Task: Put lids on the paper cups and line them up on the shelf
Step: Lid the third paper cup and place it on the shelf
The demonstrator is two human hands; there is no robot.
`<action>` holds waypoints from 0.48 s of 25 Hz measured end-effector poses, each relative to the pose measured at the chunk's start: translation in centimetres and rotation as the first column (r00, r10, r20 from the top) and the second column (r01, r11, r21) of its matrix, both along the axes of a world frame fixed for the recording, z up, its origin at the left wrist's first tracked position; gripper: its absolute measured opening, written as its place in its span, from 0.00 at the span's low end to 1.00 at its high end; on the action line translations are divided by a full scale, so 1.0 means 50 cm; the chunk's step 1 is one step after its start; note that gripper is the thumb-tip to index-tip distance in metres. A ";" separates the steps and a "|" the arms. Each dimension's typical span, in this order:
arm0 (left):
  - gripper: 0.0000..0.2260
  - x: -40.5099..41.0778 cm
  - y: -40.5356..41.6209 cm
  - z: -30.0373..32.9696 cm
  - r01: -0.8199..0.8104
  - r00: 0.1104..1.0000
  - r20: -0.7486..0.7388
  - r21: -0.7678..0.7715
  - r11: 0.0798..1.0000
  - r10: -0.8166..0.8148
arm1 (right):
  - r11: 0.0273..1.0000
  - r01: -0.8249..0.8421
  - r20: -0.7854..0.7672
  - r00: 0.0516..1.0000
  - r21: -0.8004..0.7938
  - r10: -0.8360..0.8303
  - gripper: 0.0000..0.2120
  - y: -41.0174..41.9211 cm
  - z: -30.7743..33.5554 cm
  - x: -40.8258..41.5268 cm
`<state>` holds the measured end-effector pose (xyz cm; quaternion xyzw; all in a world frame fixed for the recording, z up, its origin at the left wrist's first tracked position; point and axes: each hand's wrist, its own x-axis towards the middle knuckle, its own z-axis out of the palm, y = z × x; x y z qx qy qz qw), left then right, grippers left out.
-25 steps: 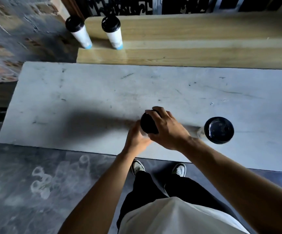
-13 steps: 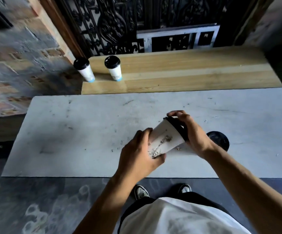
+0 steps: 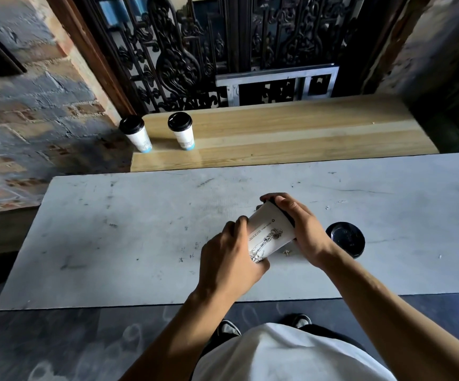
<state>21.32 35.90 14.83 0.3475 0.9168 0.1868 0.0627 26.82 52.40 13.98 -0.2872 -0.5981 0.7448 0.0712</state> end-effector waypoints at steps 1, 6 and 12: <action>0.28 -0.001 -0.003 -0.003 -0.014 1.000 0.019 0.001 1.000 0.014 | 0.999 -0.028 0.015 0.999 0.021 0.028 0.17 0.000 0.002 -0.004; 0.27 -0.008 -0.012 -0.004 -0.036 0.989 0.145 0.021 0.999 0.033 | 0.994 -0.108 0.134 0.985 0.008 0.105 0.25 0.001 0.007 -0.015; 0.23 -0.044 -0.012 0.004 -0.405 0.735 0.645 0.171 0.898 0.208 | 0.862 0.058 -0.133 0.981 -0.504 -0.144 0.20 -0.039 -0.030 -0.010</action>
